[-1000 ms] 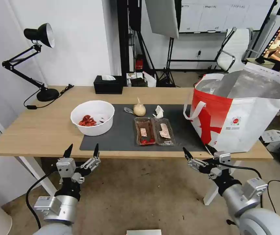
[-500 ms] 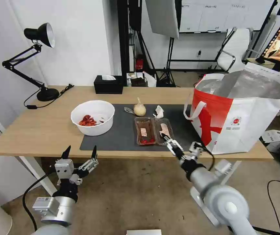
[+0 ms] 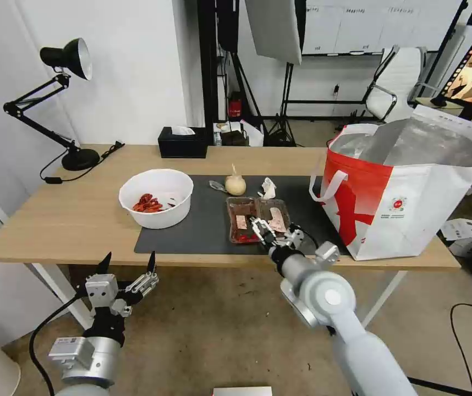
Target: Pick up the trash from the table and place it into the takeout bag.
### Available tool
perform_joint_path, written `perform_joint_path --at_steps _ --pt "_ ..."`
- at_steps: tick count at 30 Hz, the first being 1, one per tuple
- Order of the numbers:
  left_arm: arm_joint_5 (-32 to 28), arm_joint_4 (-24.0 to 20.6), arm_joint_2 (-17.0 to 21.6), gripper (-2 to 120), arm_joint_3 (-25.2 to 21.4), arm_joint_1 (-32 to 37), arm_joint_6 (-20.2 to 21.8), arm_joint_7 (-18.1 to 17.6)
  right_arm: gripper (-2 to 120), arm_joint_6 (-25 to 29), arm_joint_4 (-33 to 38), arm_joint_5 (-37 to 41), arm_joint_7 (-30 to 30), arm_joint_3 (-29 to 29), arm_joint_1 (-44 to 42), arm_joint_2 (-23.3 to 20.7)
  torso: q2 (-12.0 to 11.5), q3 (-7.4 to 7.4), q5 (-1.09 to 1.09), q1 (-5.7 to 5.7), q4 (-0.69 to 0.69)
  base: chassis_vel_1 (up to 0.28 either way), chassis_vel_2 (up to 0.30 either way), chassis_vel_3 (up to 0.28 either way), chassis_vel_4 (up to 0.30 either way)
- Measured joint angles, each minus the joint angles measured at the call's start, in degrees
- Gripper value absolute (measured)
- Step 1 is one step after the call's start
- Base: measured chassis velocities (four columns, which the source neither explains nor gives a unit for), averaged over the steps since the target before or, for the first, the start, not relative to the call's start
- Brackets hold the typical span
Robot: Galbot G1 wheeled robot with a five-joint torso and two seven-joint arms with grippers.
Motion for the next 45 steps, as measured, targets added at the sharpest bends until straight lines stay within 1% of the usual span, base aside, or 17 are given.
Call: perform_joint_path --at_steps 4,13,19,24,25,26,27,29,30,32,33,35,38,41,43,44,45 --pt "-0.06 -0.05 -0.01 100 -0.04 0.11 -0.15 -0.15 100 -0.06 -0.27 -0.64 0.71 0.02 -0.19 0.66 0.0 0.0 0.0 0.0 -0.01 0.0 0.0 0.0 0.0" --pt "-0.33 0.22 0.31 100 0.15 -0.08 -0.38 -0.21 100 -0.09 -0.59 -0.95 1.27 0.88 0.12 -0.04 0.0 0.0 0.0 0.0 -0.01 0.0 0.0 0.0 0.0" --pt "-1.08 0.24 1.1 100 -0.07 -0.06 -0.7 -0.33 100 0.21 -1.37 -0.6 3.42 1.81 0.61 1.33 0.01 -0.02 0.0 -0.01 -0.01 0.0 0.0 0.0 0.0" --pt "-1.38 0.25 1.58 100 -0.3 0.04 -1.28 -0.41 100 1.11 -1.92 -1.32 2.53 2.3 0.4 2.14 0.02 -0.02 0.01 -0.02 0.0 0.0 0.0 0.0 0.0" --pt "-1.49 0.25 1.71 100 -0.34 0.09 -1.35 -0.42 100 2.06 -2.13 -3.67 0.93 2.24 0.1 2.18 0.01 -0.01 0.02 -0.01 0.01 0.0 0.0 0.0 0.0" --pt "-1.55 0.25 1.79 100 -0.39 0.17 -1.4 -0.44 100 3.0 -2.17 -6.62 -0.56 2.07 -0.21 2.06 0.01 0.0 0.02 0.0 -0.01 0.0 0.0 0.0 0.0" --pt "-1.55 0.25 1.79 100 -0.39 0.17 -1.4 -0.44 100 3.0 -2.17 -6.62 -0.56 2.07 -0.21 2.06 0.01 0.0 0.02 0.0 -0.01 0.0 0.0 0.0 0.0" --pt "-1.59 0.24 1.81 100 -0.43 0.38 -1.68 -0.44 100 4.99 -0.98 -16.21 -5.06 1.3 -1.46 1.2 0.0 0.0 0.01 0.0 -0.01 0.0 0.0 0.0 0.0" --pt "-1.59 0.24 1.81 100 -0.43 0.38 -1.68 -0.44 100 4.99 -0.98 -16.21 -5.06 1.3 -1.46 1.2 0.0 0.0 0.01 0.0 -0.01 0.0 0.0 0.0 0.0" --pt "-1.6 0.25 1.81 100 -0.44 0.55 -1.93 -0.45 100 5.38 0.93 -22.7 -7.8 0.63 -2.71 0.07 0.01 0.0 0.01 0.0 -0.01 0.0 0.0 0.0 0.0" --pt "-1.6 0.25 1.81 100 -0.44 0.55 -1.93 -0.45 100 5.38 0.93 -22.7 -7.8 0.63 -2.71 0.07 0.01 0.0 0.01 0.0 -0.01 0.0 0.0 0.0 0.0" --pt "-1.58 0.25 1.79 100 -0.45 0.59 -2.14 -0.47 100 5.41 1.93 -27.99 -10.42 0.03 -3.35 -1.31 0.0 0.0 0.01 -0.01 -0.01 0.0 0.0 0.0 0.0" --pt "-1.55 0.25 1.76 100 -0.46 0.65 -2.29 -0.48 100 5.12 1.79 -30.35 -12.44 -0.44 -2.79 -2.7 0.01 0.0 0.01 0.0 -0.02 0.0 0.0 0.0 0.0" --pt "-1.5 0.25 1.65 100 -0.54 0.81 -2.48 -0.49 100 2.96 0.68 -29.65 -14.58 -1.04 -0.88 -4.32 0.0 0.0 0.01 -0.01 -0.02 0.0 0.0 0.0 0.0" --pt "-1.31 0.25 1.26 100 -0.65 1.07 -2.89 -0.5 100 -3.13 -1.02 -23.06 -14.78 -1.57 2.41 -5.55 0.0 0.0 0.01 0.0 -0.01 0.0 0.0 0.0 0.0" --pt "-1.31 0.25 1.26 100 -0.65 1.07 -2.89 -0.5 100 -3.13 -1.02 -23.06 -14.78 -1.57 2.41 -5.55 0.0 0.0 0.01 0.0 -0.01 0.0 0.0 0.0 0.0" --pt "-1.22 0.24 1.01 100 -0.66 1.18 -3.09 -0.5 100 -5.38 -2.01 -18.16 -13.47 -1.93 4.0 -5.72 0.0 0.0 0.01 0.0 0.0 0.0 0.0 0.0 0.0"
